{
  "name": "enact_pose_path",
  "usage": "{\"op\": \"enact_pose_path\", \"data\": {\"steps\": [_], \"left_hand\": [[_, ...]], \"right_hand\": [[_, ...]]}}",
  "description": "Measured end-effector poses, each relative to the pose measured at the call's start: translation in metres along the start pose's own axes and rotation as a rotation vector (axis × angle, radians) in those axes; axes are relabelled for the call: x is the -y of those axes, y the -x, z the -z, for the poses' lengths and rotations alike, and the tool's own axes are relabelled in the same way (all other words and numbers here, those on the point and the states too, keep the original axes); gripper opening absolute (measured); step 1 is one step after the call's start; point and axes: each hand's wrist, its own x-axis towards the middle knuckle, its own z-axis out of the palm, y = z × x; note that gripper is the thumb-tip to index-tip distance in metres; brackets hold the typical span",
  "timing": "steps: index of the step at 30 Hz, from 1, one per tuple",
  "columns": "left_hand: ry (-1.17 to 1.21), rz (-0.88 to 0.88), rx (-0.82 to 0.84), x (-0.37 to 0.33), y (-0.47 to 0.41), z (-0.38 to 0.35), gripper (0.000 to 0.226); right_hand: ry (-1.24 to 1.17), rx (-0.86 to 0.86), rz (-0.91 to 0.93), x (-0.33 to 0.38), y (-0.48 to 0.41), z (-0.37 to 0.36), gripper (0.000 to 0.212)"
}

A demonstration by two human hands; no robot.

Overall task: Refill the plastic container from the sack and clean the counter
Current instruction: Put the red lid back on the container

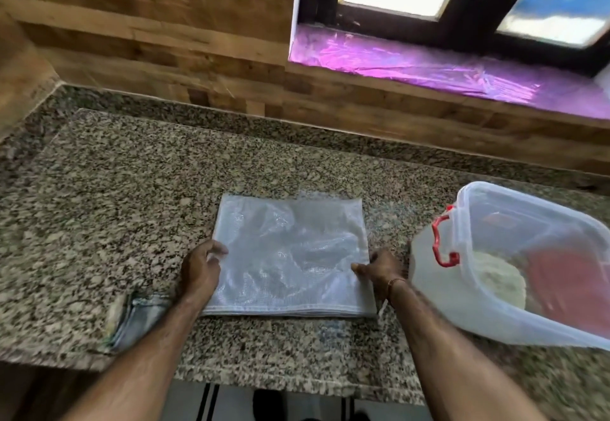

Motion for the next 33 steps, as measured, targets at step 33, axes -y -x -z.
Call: {"op": "enact_pose_path", "data": {"steps": [33], "left_hand": [[-0.007, -0.554, -0.159, -0.347, 0.210, -0.171, 0.054]], "right_hand": [[-0.314, -0.546, 0.842, -0.059, 0.093, 0.293, 0.042]]}}
